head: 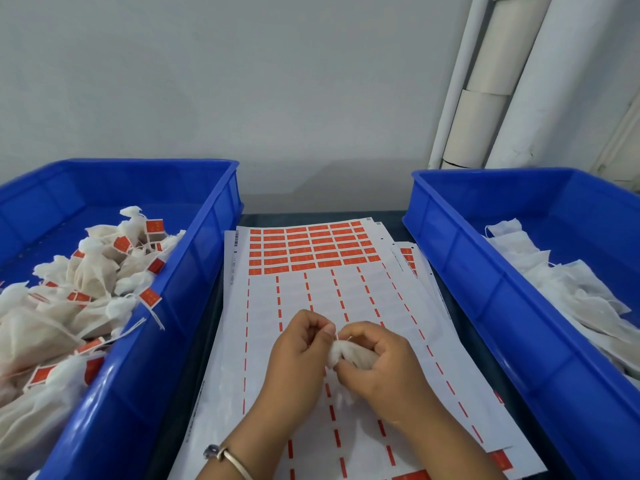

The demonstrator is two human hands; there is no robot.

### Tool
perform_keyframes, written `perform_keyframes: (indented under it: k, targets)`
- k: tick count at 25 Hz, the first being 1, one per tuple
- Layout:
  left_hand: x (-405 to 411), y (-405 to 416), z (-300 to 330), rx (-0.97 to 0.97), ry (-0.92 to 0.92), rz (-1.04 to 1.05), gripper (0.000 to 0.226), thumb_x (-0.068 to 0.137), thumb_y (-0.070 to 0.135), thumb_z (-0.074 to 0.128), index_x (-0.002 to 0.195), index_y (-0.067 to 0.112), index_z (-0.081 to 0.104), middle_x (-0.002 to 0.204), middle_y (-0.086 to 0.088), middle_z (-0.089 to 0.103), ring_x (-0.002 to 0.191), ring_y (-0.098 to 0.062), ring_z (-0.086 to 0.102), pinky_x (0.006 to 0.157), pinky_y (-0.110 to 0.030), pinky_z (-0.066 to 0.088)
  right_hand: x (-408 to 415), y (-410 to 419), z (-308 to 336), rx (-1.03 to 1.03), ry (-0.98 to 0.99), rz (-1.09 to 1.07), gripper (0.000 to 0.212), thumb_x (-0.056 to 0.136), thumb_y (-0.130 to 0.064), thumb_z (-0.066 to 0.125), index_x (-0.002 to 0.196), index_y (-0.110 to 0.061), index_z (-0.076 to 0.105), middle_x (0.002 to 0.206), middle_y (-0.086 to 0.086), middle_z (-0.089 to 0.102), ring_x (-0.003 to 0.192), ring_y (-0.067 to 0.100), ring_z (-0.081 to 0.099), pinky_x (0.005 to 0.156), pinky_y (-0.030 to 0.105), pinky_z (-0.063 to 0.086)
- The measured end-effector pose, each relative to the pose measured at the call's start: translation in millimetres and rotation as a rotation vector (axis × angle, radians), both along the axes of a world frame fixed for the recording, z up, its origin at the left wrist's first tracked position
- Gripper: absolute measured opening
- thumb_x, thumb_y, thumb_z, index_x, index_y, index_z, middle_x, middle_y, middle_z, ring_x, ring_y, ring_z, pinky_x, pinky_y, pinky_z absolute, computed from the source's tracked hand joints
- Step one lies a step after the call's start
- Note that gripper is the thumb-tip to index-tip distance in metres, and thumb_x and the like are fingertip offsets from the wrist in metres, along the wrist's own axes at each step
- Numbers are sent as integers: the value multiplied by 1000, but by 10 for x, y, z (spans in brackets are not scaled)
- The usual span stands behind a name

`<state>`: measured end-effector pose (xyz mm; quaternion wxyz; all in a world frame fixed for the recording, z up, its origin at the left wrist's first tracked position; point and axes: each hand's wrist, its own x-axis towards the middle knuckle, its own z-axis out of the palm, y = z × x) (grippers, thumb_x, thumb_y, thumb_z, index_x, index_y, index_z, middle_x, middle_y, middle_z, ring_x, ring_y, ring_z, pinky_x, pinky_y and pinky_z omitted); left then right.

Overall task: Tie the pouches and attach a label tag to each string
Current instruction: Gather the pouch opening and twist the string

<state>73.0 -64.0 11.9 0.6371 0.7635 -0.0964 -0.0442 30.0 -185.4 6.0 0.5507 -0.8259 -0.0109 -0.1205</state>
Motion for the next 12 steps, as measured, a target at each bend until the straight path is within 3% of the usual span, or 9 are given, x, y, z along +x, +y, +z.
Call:
perform_keyframes:
  k: [4,7,12]
  targets:
    - [38,5,-39,-58,146,7,13,93,21,55,83,18,63,80,-2,68,78,-18,65,66,-20,54,12,-9,-19,-73,-28,-47,28,78,-21,73,79,-43,55,84,-34,60,88,-9,57,63,6,47]
    - [77,22,-40,-79,227,29,15,91,21,57,81,16,67,73,-4,67,67,-16,60,59,-18,52,1,13,-28,-119,-94,-119,34,79,-20,74,82,-49,55,73,-39,58,90,-19,54,66,-3,41]
    - [80,12,-81,-77,282,30,17,89,22,60,75,18,70,61,1,63,56,-9,54,54,-17,49,47,-19,-69,-197,-91,-145,11,84,-26,68,94,-27,66,82,-29,54,81,-9,57,69,-1,42]
